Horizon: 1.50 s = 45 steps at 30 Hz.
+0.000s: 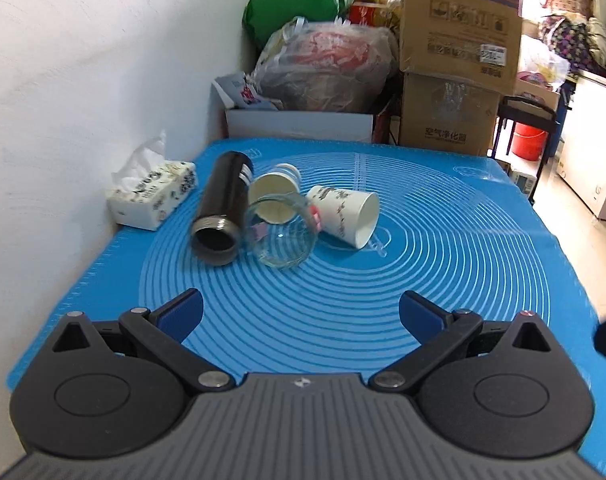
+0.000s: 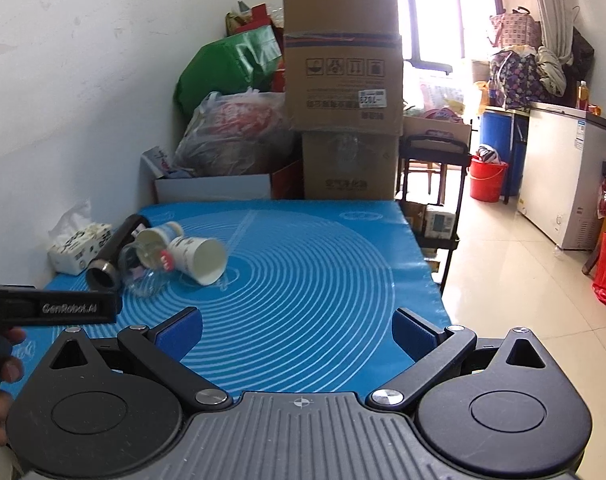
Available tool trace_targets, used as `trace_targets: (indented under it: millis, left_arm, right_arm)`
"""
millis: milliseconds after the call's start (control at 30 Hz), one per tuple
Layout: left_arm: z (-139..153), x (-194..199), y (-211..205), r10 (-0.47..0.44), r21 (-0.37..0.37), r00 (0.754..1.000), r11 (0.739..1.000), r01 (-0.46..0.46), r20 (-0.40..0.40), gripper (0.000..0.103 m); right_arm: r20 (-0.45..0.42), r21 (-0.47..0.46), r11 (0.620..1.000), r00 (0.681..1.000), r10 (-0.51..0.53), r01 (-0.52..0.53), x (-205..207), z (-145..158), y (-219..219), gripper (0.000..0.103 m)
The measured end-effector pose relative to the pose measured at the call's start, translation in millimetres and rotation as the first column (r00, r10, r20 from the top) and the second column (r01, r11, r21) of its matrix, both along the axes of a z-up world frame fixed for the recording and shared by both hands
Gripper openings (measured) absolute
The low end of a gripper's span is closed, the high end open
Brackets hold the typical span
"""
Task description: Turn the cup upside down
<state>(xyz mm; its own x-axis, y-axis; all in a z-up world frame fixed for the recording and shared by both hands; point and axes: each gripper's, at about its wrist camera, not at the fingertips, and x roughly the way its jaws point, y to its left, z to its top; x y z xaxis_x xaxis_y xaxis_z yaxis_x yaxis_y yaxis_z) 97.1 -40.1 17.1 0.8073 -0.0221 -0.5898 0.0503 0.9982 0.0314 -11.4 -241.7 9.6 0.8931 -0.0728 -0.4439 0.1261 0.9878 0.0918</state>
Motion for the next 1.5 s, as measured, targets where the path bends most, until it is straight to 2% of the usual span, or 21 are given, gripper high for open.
trace_targets:
  millis: [200,367,467,733,867,933,1067,1167,1233,1333,1500]
  left_arm:
    - [0,64,-18,0.062,-0.106,0.992,0.992,-0.073,-0.107,0.103]
    - [-5,100,-34,0.133,-0.129,0.983,0.980,-0.149,-0.128,0.103]
    - [-10,123,-42,0.175,-0.168,0.970,0.965,-0.203,-0.169,0.103]
    - [-25,172,-56,0.294,-0.219,0.931,0.915,-0.339,-0.215,0.103]
    - [-33,193,-64,0.334,-0.213,0.914,0.899,-0.382,-0.230,0.103]
    - [-33,197,-73,0.342,-0.196,0.918,0.904,-0.380,-0.201,0.103]
    - [-40,208,-79,0.362,-0.225,0.892,0.877,-0.424,-0.270,0.103]
    - [-43,213,-88,0.379,-0.182,0.893,0.886,-0.426,-0.244,0.103]
    - [-46,220,-87,0.397,-0.172,0.884,0.880,-0.443,-0.246,0.103]
    - [-52,231,-83,0.419,-0.149,0.863,0.869,-0.472,-0.283,0.103]
    - [-72,242,-70,0.394,-0.165,0.822,0.855,-0.492,-0.411,0.101]
  right_arm:
    - [-0.004,0.016,0.999,0.999,-0.033,0.033,19,4,-30,0.102]
    - [-0.015,0.028,0.998,0.998,-0.053,0.054,34,-1,-52,0.102]
    - [-0.025,0.038,0.998,0.998,-0.054,0.055,44,-6,-63,0.102]
    - [-0.054,0.040,0.998,0.997,-0.055,0.058,76,-24,-85,0.102]
    - [-0.080,0.067,0.996,0.995,-0.060,0.065,95,-34,-95,0.102]
    - [-0.087,0.079,0.995,0.995,-0.058,0.065,100,-39,-98,0.102]
    - [-0.092,0.084,0.995,0.995,-0.046,0.054,105,-46,-98,0.102]
    - [-0.100,0.090,0.995,0.994,-0.037,0.046,107,-48,-98,0.102]
    - [-0.099,0.091,0.995,0.994,-0.034,0.043,106,-49,-98,0.101]
    - [-0.096,0.089,0.995,0.995,-0.034,0.043,105,-49,-99,0.101]
    - [-0.107,0.098,0.994,0.994,-0.032,0.042,108,-50,-99,0.101]
